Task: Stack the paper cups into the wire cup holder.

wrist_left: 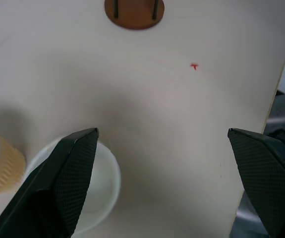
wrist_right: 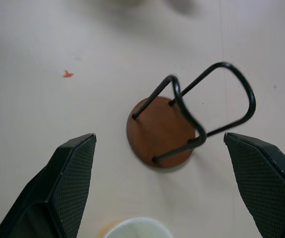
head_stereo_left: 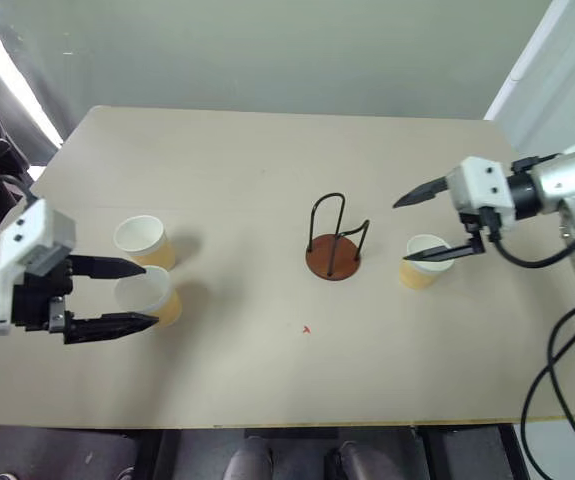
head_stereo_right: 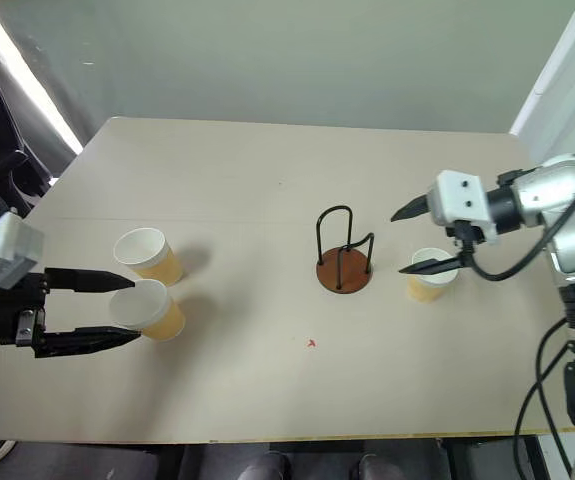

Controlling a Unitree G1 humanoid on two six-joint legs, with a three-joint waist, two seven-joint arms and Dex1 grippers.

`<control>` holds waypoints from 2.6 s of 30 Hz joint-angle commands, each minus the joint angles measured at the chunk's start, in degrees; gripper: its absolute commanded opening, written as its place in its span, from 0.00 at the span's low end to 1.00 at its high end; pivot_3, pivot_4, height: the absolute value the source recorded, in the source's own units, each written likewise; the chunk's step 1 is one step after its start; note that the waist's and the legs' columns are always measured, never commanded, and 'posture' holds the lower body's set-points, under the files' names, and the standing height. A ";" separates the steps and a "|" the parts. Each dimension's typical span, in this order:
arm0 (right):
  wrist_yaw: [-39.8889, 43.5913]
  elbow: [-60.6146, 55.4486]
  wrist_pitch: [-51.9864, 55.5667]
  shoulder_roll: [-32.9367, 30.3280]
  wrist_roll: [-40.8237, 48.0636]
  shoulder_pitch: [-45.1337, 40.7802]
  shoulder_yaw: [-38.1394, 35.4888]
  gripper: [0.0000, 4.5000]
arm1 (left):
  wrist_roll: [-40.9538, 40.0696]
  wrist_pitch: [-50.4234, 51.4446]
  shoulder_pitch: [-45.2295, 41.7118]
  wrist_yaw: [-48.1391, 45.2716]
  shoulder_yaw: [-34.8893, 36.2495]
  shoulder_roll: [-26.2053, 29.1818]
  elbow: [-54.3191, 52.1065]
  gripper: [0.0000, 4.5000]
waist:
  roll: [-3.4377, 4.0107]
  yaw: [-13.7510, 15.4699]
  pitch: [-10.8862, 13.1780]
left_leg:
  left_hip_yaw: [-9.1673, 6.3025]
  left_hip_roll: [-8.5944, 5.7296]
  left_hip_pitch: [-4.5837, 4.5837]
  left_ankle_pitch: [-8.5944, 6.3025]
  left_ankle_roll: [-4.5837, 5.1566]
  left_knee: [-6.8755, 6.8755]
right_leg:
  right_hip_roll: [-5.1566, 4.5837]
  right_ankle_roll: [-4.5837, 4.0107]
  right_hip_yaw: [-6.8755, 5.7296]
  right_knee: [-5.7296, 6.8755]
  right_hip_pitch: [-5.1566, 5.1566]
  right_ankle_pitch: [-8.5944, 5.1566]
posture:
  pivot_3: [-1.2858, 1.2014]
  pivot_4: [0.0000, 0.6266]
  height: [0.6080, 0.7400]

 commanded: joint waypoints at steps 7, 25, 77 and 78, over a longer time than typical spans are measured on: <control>-3.60 5.48 -5.53 6.75 -5.72 -4.85 2.63 0.93 | -0.22 0.85 -1.02 1.84 2.06 -0.90 -2.20 0.99 | 0.00 0.12 0.00 | 0.00 -0.01 0.10 0.00 0.00 0.07 | 0.00 -0.02 0.02 0.16 0.02 0.01 | 0.52 0.24 1.00; -4.65 16.28 -14.31 11.12 -10.04 -6.41 4.26 0.13 | -1.31 2.62 -1.43 3.92 2.40 -1.58 -4.70 1.00 | 0.00 0.17 0.00 | 0.01 -0.02 0.10 0.01 -0.02 0.08 | 0.00 -0.05 0.02 0.18 0.01 0.03 | 0.52 0.24 1.00; -5.29 -23.93 15.96 1.55 9.21 6.81 -0.14 0.47 | -6.26 0.62 -12.81 -1.13 -11.43 0.32 -0.40 1.00 | -0.24 0.22 -0.03 | 0.01 -0.04 0.25 0.05 -0.02 0.07 | 0.05 -0.05 0.10 0.13 0.10 0.02 | 0.52 0.24 1.00; -4.79 -22.97 16.66 -0.26 10.24 6.08 -2.35 0.47 | -6.09 0.23 -13.26 -1.38 -12.10 0.33 0.01 1.00 | -0.23 0.45 -0.03 | 0.00 -0.04 0.25 0.05 -0.02 0.08 | 0.05 -0.05 0.10 0.13 0.10 0.02 | 0.52 0.24 1.00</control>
